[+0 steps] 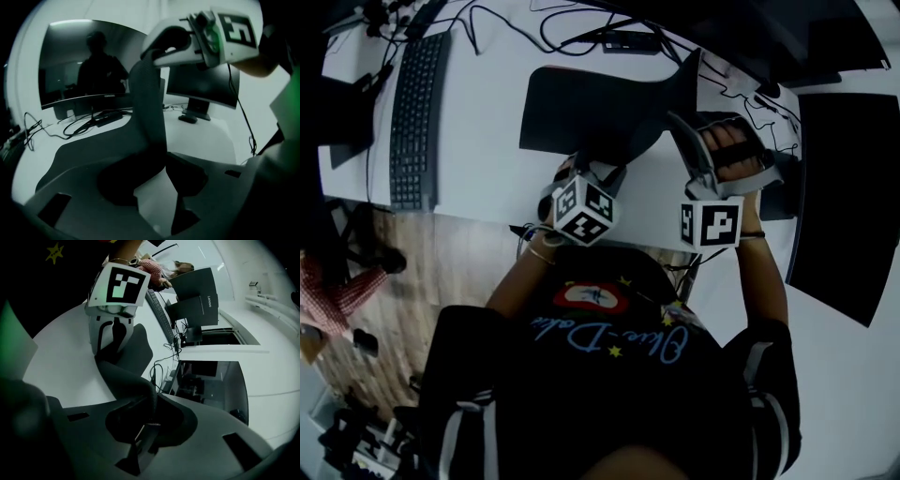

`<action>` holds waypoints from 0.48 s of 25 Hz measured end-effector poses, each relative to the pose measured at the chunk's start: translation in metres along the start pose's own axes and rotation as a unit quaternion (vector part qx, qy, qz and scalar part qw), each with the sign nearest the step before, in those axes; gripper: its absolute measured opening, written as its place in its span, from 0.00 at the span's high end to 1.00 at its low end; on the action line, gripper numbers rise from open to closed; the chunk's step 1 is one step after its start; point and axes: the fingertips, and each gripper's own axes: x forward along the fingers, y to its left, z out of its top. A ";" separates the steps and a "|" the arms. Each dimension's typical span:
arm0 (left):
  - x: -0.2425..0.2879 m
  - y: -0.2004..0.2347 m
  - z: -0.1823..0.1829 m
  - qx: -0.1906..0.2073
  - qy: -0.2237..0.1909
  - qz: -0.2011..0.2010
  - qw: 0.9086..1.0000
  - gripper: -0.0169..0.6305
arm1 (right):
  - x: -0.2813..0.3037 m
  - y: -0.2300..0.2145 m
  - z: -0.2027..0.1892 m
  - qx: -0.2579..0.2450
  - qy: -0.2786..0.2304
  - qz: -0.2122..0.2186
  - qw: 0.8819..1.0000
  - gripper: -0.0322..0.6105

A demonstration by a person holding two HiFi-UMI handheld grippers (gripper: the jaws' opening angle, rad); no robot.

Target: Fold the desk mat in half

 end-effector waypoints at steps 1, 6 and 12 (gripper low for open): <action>-0.007 0.006 0.001 -0.019 -0.013 0.003 1.000 0.72 | 0.004 -0.003 0.005 0.001 -0.006 -0.003 1.000 0.89; -0.042 0.032 -0.006 -0.055 -0.041 0.039 0.997 0.72 | 0.026 -0.012 0.033 0.005 -0.038 -0.012 0.999 0.89; -0.081 0.059 -0.028 -0.125 -0.062 0.072 0.988 0.74 | 0.053 -0.017 0.075 0.009 -0.081 -0.007 0.997 0.89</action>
